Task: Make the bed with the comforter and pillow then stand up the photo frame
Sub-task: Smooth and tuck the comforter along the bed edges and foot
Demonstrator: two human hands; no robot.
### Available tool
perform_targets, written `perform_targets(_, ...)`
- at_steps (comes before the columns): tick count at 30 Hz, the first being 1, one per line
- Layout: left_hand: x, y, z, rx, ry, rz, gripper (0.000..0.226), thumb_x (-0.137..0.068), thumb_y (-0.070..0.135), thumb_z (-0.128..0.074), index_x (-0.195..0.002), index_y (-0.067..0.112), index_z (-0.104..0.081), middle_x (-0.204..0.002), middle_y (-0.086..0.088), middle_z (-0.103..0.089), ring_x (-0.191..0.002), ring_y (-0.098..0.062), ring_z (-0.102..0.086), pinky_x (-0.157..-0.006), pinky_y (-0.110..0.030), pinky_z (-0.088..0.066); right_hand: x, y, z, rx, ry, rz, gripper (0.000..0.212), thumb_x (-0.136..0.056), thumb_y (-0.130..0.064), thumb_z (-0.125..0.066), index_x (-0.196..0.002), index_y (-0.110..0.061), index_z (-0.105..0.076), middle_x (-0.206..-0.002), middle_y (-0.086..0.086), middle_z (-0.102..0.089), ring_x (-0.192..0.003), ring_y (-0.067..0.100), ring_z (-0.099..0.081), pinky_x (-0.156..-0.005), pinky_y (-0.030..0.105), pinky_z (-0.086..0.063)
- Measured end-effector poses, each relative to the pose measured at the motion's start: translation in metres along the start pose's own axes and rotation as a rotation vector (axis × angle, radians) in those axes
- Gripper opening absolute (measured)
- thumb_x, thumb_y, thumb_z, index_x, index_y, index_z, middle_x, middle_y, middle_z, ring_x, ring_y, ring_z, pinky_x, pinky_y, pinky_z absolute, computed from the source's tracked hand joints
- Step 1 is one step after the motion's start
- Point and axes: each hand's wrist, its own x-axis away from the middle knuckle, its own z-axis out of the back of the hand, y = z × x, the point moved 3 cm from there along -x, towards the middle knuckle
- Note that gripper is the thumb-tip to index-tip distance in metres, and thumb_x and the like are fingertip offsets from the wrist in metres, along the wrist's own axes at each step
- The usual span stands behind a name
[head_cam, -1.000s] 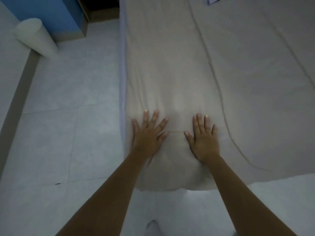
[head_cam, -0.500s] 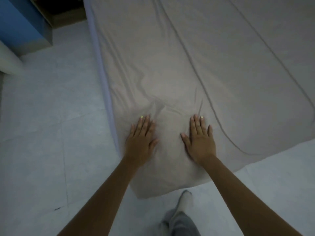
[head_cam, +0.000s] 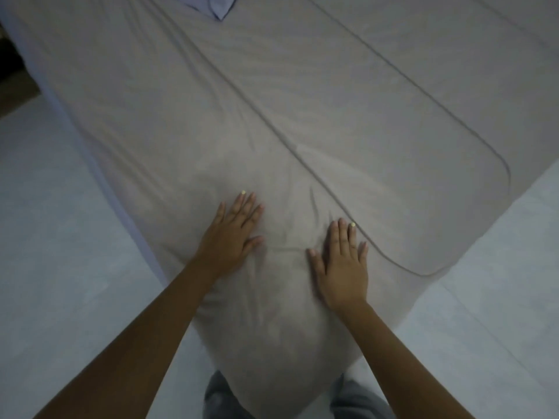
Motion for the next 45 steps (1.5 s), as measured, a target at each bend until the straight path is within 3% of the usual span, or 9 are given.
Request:
perform_targets(4,-0.021,-0.027,-0.002,-0.003,0.032,-0.126,0.067,-0.095,0.051,-0.025,-0.144,0.010,-0.042,-0.152,-0.013,-0.037,-0.140,-0.032,-0.036,-0.106,-0.056,-0.034,0.010,-0.020,-0.013,-0.023,0.062,-0.173,0.084,-0.085,-0.063,-0.001,-0.153,-0.014,-0.001,-0.160,-0.002,0.005,-0.148,0.018,0.009,-0.118,0.039,0.007)
perform_targets(9,-0.016,-0.075,0.003,-0.003,0.062,-0.265,0.066,-0.095,0.052,-0.026,-0.148,0.013,-0.035,-0.157,-0.010,-0.028,-0.145,-0.027,-0.025,-0.112,-0.050,-0.025,0.030,-0.074,-0.039,-0.116,0.126,-0.390,0.087,-0.084,-0.062,-0.002,-0.153,-0.009,-0.009,-0.161,0.003,-0.004,-0.149,0.021,0.003,-0.119,0.044,-0.001)
perform_targets(19,0.012,-0.126,0.007,-0.037,0.028,-0.356,0.067,-0.095,0.051,-0.024,-0.151,0.014,-0.028,-0.158,-0.010,-0.023,-0.147,-0.028,-0.019,-0.113,-0.053,-0.024,0.064,-0.150,-0.055,-0.175,0.168,-0.440,0.082,-0.088,-0.062,-0.007,-0.153,-0.013,-0.003,-0.161,0.001,0.002,-0.148,0.018,0.010,-0.117,0.039,0.008)
perform_targets(25,0.006,-0.172,-0.008,0.007,-0.045,-0.449,0.074,-0.096,0.060,-0.006,-0.152,0.016,-0.025,-0.160,-0.008,-0.017,-0.148,-0.026,-0.011,-0.114,-0.053,-0.017,0.061,-0.209,-0.074,-0.208,0.251,-0.547,0.080,-0.089,-0.060,-0.008,-0.153,-0.013,-0.012,-0.161,0.003,-0.005,-0.149,0.021,0.002,-0.119,0.044,0.001)
perform_targets(29,-0.021,-0.212,-0.009,-0.007,-0.046,-0.579,0.076,-0.095,0.063,-0.009,-0.151,0.014,-0.027,-0.159,-0.009,-0.019,-0.148,-0.027,-0.014,-0.111,-0.059,-0.022,0.028,-0.256,-0.088,-0.250,0.296,-0.635,0.080,-0.088,-0.061,-0.012,-0.153,-0.014,-0.016,-0.161,0.004,-0.008,-0.149,0.022,0.000,-0.118,0.048,0.000)
perform_targets(33,-0.041,-0.247,-0.015,-0.025,-0.013,-0.582,0.078,-0.089,0.070,-0.020,-0.153,0.026,-0.018,-0.162,-0.005,-0.009,-0.150,-0.025,-0.003,-0.110,-0.065,-0.008,-0.012,-0.285,-0.110,-0.135,0.289,-0.658,0.076,-0.090,-0.065,-0.022,-0.152,-0.021,-0.018,-0.161,0.007,-0.009,-0.149,0.027,-0.005,-0.115,0.052,0.001)
perform_targets(37,-0.041,-0.246,-0.026,-0.070,0.019,-0.612,0.052,-0.097,0.050,-0.028,-0.146,0.037,-0.035,-0.159,-0.004,-0.023,-0.148,-0.029,-0.016,-0.104,-0.072,-0.012,-0.026,-0.284,-0.125,-0.015,0.303,-0.661,0.054,-0.098,-0.044,-0.025,-0.145,-0.021,-0.039,-0.155,0.002,-0.031,-0.145,0.031,-0.023,-0.112,0.057,-0.018)
perform_targets(41,-0.028,-0.250,-0.022,-0.029,0.042,-0.646,0.045,-0.099,0.043,-0.029,-0.138,0.031,-0.049,-0.149,0.001,-0.044,-0.141,-0.033,-0.034,-0.098,-0.076,-0.017,-0.017,-0.289,-0.131,-0.052,0.392,-0.593,0.049,-0.101,-0.034,-0.025,-0.132,-0.013,-0.058,-0.143,0.004,-0.051,-0.136,0.037,-0.039,-0.108,0.054,-0.032)
perform_targets(45,-0.010,-0.258,-0.026,-0.036,0.008,-0.636,0.046,-0.098,0.042,-0.032,-0.139,0.028,-0.043,-0.149,0.001,-0.044,-0.139,-0.033,-0.036,-0.098,-0.075,-0.022,-0.002,-0.302,-0.146,-0.029,0.331,-0.612,0.062,-0.103,-0.037,-0.005,-0.138,-0.013,-0.050,-0.147,0.004,-0.044,-0.139,0.031,-0.028,-0.112,0.047,-0.024)
